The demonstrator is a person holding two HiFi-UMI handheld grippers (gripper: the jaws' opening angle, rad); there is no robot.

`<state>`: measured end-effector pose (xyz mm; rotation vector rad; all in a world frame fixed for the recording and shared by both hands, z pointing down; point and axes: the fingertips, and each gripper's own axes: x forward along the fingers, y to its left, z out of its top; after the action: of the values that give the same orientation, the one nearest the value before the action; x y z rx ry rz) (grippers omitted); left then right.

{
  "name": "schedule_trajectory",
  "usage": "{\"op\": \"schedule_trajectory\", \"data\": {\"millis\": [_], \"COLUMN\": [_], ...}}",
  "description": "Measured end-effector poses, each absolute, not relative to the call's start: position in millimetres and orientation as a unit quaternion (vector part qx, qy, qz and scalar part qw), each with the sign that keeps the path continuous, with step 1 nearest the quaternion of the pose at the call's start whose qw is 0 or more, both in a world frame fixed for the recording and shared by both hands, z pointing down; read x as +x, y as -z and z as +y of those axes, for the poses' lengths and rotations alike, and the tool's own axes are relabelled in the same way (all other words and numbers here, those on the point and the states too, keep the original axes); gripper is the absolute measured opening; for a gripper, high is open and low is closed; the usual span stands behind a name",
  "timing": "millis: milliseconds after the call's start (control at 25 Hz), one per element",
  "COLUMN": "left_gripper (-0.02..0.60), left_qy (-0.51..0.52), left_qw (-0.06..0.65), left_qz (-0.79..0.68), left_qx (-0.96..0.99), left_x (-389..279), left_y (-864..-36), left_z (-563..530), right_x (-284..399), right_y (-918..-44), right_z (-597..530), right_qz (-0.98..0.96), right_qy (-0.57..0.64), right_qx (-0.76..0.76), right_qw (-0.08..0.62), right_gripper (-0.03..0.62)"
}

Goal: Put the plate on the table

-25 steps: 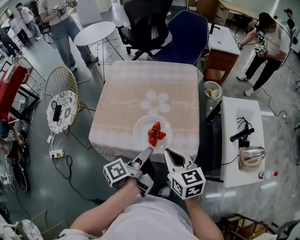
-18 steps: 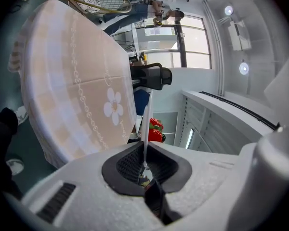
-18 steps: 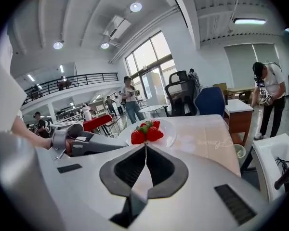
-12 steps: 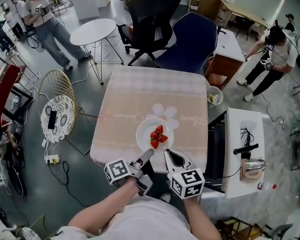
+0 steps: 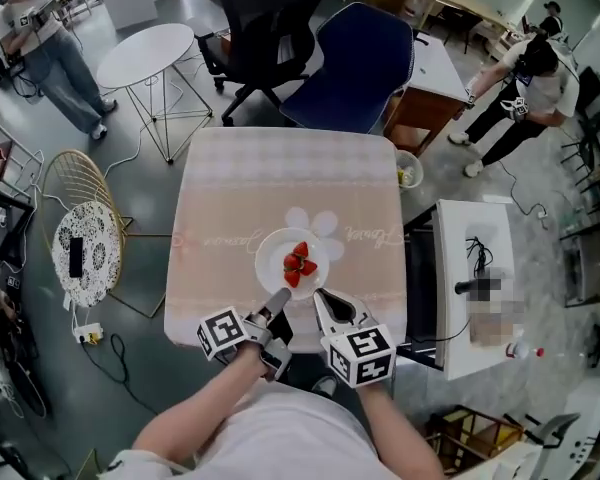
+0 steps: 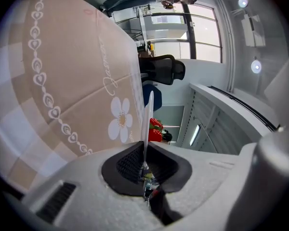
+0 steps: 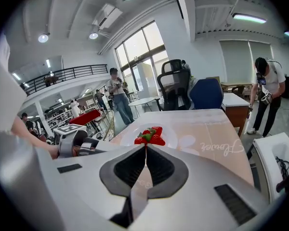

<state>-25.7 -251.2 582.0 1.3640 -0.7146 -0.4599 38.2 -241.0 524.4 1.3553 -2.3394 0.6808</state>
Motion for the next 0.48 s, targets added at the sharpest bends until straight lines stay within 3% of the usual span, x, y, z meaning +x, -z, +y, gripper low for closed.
{"op": "schedule_trajectory", "data": {"millis": [480], "left_gripper": [0.018], "left_qy": [0.179], "left_qw": [0.715], "left_qz": [-0.331], "left_qx": [0.589], "left_x": [-32], "left_y": [-628], "left_z": [-289], "right_x": [34], "right_y": [-549], "right_z": [-263], "right_qz": [-0.805], "right_qy": [-0.265], "right_qx": [0.486], "right_qw": [0.212], "right_gripper": [0.006]}}
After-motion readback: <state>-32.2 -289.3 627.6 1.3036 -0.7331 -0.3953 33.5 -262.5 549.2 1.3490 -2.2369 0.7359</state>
